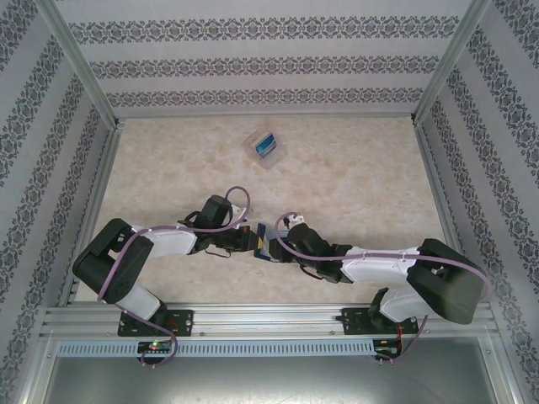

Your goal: Put the credit cards into the card holder

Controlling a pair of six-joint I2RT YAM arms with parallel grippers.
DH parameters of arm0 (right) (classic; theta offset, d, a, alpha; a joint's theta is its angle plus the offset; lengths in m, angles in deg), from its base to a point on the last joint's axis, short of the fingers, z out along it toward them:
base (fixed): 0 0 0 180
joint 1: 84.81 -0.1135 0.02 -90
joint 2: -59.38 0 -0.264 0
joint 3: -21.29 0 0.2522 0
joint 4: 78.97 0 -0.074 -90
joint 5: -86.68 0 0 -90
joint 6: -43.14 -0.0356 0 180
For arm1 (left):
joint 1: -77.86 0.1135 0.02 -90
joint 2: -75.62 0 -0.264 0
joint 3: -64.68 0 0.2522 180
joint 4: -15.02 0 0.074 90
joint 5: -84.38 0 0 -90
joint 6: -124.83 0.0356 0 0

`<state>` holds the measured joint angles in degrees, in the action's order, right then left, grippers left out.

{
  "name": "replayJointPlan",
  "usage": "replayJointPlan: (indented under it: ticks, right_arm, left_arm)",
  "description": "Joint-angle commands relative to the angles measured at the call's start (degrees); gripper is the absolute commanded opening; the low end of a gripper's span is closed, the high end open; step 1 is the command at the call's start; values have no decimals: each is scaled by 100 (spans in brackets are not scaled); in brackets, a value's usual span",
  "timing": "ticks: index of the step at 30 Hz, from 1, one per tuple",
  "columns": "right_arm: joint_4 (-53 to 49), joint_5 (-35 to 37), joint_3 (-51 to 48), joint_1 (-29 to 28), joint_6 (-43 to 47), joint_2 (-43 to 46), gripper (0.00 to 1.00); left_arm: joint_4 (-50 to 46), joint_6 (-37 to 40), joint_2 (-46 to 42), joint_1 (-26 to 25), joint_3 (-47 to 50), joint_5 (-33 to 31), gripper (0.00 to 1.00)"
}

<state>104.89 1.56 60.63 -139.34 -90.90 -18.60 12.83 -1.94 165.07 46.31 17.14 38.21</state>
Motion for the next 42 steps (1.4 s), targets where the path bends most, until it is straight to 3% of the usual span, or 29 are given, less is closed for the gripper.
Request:
replayJointPlan:
  ticks: [1,7,13,14,17,24,27,29,34,42]
  right_arm:
    - [-337,372,-102,56,-182,159,36]
    - [-1545,1067,69,65,-553,695,51]
    - [-1979,927,274,21,-329,1425,51]
    - [-1999,852,340,21,-293,1445,49]
    - [-2007,552,586,26,-329,1278,42]
    - [-1918,113,1212,29,-360,240,32]
    - [-1826,-33,1375,25,-162,-133,24]
    - [-1906,81,1502,-6,-23,-407,25]
    - [-2013,302,1747,-121,-31,-1059,38]
    - [-2267,1032,2136,-514,-268,-1730,41]
  left_arm:
    - [-181,163,-102,-71,-43,-107,0]
    - [-218,149,-138,-72,-66,-145,0]
    - [-182,17,-294,-65,84,-352,4]
    - [-175,2,-322,-62,129,-403,8]
    - [-88,-143,-423,-54,239,-526,37]
    - [-141,-394,-934,4,349,-941,47]
    - [-232,-573,-1521,65,527,-1337,67]
    - [-505,-690,-2083,113,641,-1760,76]
    - [-1696,-593,-3315,359,530,-2563,88]
    - [-2720,-240,-3491,1182,146,-2496,90]
